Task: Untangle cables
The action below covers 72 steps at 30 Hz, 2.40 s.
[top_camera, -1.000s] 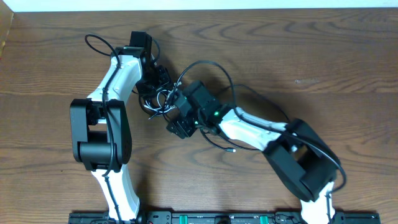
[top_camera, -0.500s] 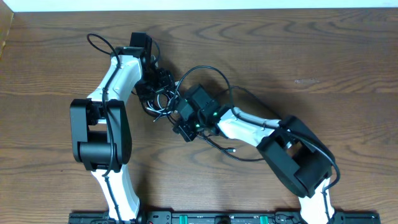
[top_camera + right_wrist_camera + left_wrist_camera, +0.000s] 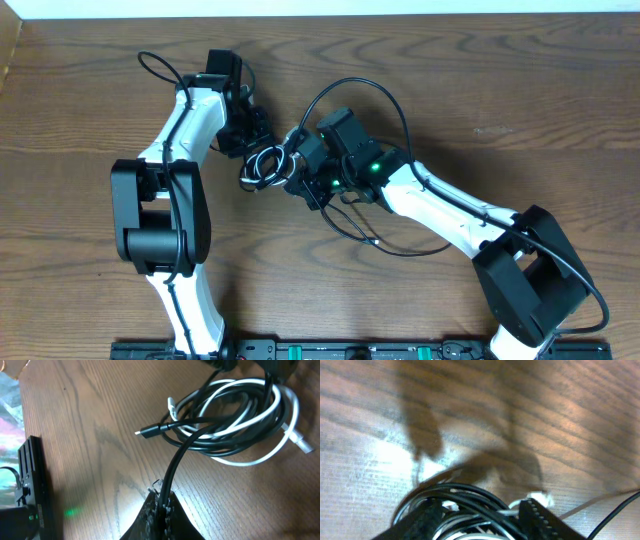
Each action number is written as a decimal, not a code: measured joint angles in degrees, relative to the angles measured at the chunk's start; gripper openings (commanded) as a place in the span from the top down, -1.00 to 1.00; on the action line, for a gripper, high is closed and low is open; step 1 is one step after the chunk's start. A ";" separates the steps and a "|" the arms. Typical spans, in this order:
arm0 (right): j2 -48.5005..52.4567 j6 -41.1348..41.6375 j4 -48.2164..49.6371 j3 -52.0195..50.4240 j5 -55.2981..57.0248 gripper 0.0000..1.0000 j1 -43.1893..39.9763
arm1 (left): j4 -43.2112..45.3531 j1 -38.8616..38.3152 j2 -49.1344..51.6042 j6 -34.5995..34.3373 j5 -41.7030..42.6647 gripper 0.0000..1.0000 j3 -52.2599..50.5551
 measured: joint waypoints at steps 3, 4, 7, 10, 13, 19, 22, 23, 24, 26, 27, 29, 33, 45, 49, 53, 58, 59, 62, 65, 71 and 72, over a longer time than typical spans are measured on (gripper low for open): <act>0.00 -0.04 -1.20 0.00 0.00 0.98 0.00 | 1.05 0.02 -0.02 -0.61 0.17 0.54 -0.13; 0.00 -0.26 -1.64 0.00 0.02 0.98 0.00 | 1.27 0.00 -0.07 -0.72 0.24 0.56 -0.28; 0.00 -1.68 -3.98 0.00 0.33 0.98 0.00 | 1.40 0.00 -0.11 -0.74 0.68 0.56 -1.01; 0.00 -3.28 -7.26 0.00 1.95 0.98 -0.02 | 1.25 0.00 -0.11 -0.85 0.59 0.78 -1.51; 0.00 -4.81 -11.52 0.00 3.98 0.98 -0.22 | 0.61 0.07 -0.20 -0.90 -0.13 0.85 -1.51; 0.00 -7.34 -18.73 0.00 7.93 0.98 -2.08 | -0.57 2.43 -1.81 -4.94 -0.28 0.85 -1.36; 0.00 -7.87 -20.04 0.00 9.75 0.98 -3.72 | -0.81 4.50 -4.48 -7.63 -0.28 0.86 -1.31; 0.00 -7.98 -20.26 0.00 10.51 0.98 -4.48 | -0.96 5.20 -5.64 -8.37 -0.31 0.86 -1.29; 0.00 -8.02 -20.39 0.00 10.88 0.98 -5.27 | -1.09 5.84 -6.78 -9.05 -0.31 0.86 -1.25; 0.00 -8.20 -20.46 0.00 11.69 0.98 -6.84 | -1.33 6.91 -8.48 -10.45 -0.28 0.85 -1.01; 0.00 -8.33 -20.46 0.00 12.00 0.99 -7.72 | -1.55 7.45 -9.14 -11.32 -0.28 0.85 -0.90; 0.00 -8.72 -20.50 0.00 12.17 0.98 -8.81 | -2.23 8.61 -10.10 -13.00 -0.28 0.50 -0.76; 0.00 -10.14 -20.72 0.00 12.72 0.98 -10.27 | -4.26 10.80 -10.49 -16.02 -0.85 -0.15 -0.74; 0.00 -10.21 -20.96 0.00 12.72 0.98 -10.23 | -6.23 5.99 -10.49 -10.49 -0.83 -0.37 -0.74; 0.00 -7.91 -21.40 0.00 12.28 0.98 -10.23 | -3.91 1.18 -10.49 -5.18 0.35 0.30 -0.74; 0.00 -7.26 -21.59 0.00 12.00 0.98 -10.25 | 2.27 -3.58 -10.49 -0.70 -2.62 0.23 -0.72; 0.00 -7.32 -23.80 0.00 11.76 0.98 -10.58 | 3.52 -5.09 -10.49 0.96 -4.90 0.17 -0.70; 0.00 -7.39 -24.00 0.00 11.69 0.98 -10.75 | 3.61 -5.09 -10.49 1.22 -5.29 0.07 -0.70; 0.00 -7.89 -23.93 0.00 11.65 0.98 -11.34 | 3.63 -5.03 -10.49 4.90 -5.92 0.02 -0.70; 0.00 -8.72 -23.52 0.00 11.65 0.99 -11.69 | 3.15 -5.03 -10.49 9.70 -6.03 0.01 -0.70; 0.00 -9.31 -22.69 0.00 11.65 0.98 -11.80 | 2.45 -5.05 -9.60 21.22 0.11 0.03 -0.70; 0.00 -9.40 -22.69 0.00 11.65 0.98 -11.80 | 2.47 -5.05 -9.14 22.32 0.79 0.04 -0.70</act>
